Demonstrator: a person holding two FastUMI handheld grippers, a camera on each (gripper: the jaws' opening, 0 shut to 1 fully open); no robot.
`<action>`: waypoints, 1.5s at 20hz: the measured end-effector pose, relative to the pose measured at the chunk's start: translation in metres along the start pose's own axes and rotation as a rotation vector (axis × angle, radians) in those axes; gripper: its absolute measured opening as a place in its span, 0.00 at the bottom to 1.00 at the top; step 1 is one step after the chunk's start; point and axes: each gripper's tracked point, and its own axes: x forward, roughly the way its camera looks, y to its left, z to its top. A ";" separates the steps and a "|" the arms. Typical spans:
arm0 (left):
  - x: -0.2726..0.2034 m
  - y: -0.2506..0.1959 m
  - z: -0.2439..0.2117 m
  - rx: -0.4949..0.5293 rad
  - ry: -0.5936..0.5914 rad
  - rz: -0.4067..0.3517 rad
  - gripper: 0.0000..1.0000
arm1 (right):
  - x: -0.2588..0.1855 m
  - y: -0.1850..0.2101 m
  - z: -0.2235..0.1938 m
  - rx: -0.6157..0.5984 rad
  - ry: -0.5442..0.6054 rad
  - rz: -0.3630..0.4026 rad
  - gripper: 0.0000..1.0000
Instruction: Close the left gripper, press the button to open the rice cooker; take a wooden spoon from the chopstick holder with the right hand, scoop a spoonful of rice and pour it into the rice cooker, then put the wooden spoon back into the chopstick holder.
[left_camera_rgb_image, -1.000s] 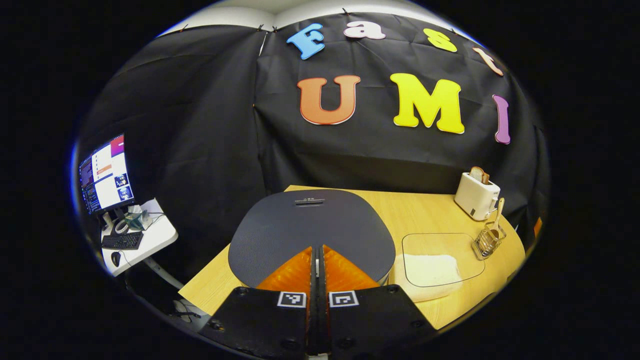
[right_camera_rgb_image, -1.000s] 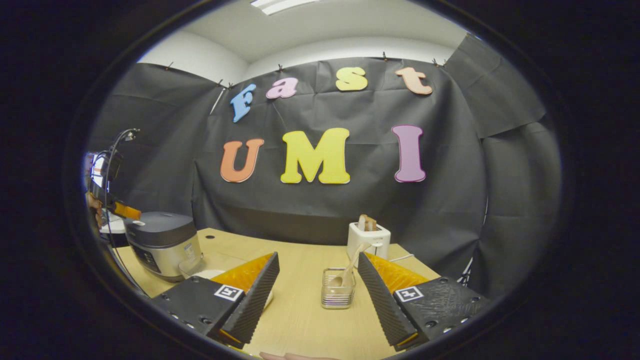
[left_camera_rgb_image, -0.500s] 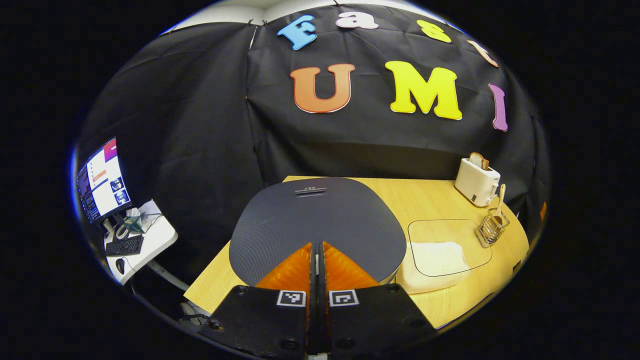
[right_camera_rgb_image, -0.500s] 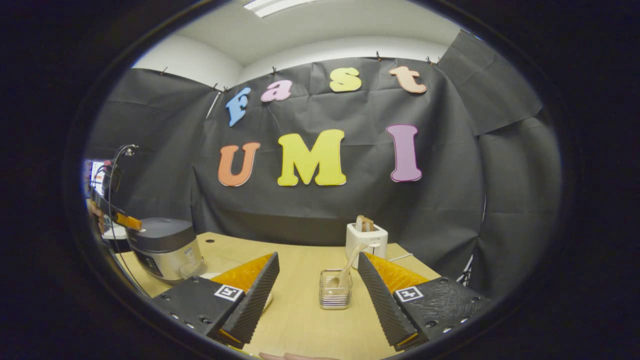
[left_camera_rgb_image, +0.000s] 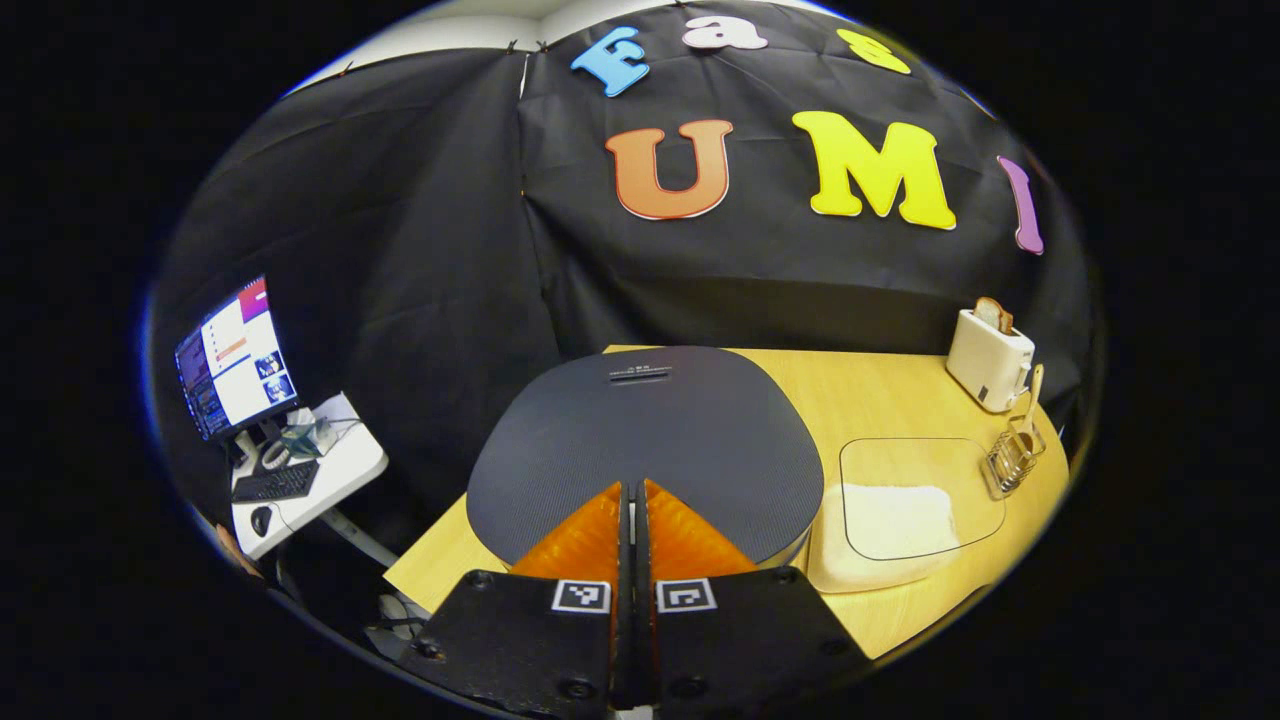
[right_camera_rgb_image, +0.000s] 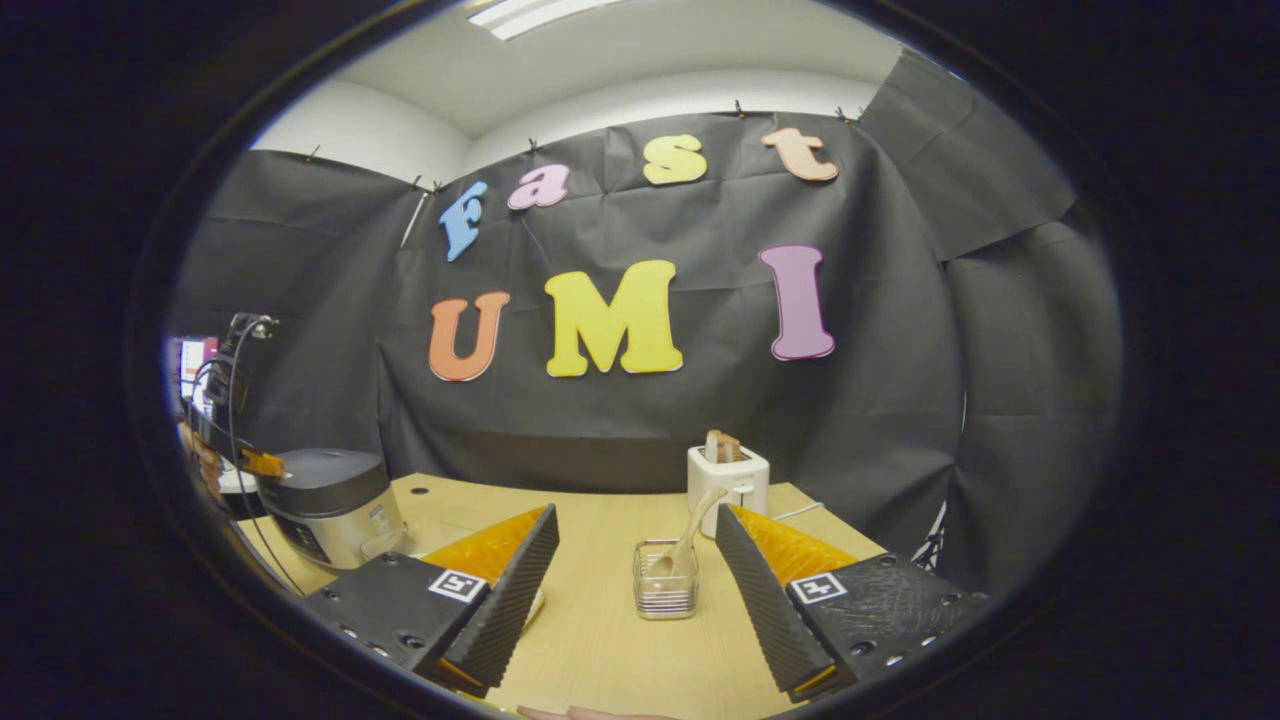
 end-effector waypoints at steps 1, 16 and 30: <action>0.001 0.001 0.001 0.009 0.005 0.007 0.03 | 0.001 0.000 0.000 0.003 0.001 -0.001 0.94; -0.065 0.019 0.108 -0.013 -0.412 0.027 0.75 | 0.006 -0.001 -0.007 -0.004 0.021 -0.005 0.93; -0.099 -0.022 0.063 -0.006 -0.359 -0.012 0.99 | 0.026 -0.009 -0.022 -0.004 0.047 -0.012 0.93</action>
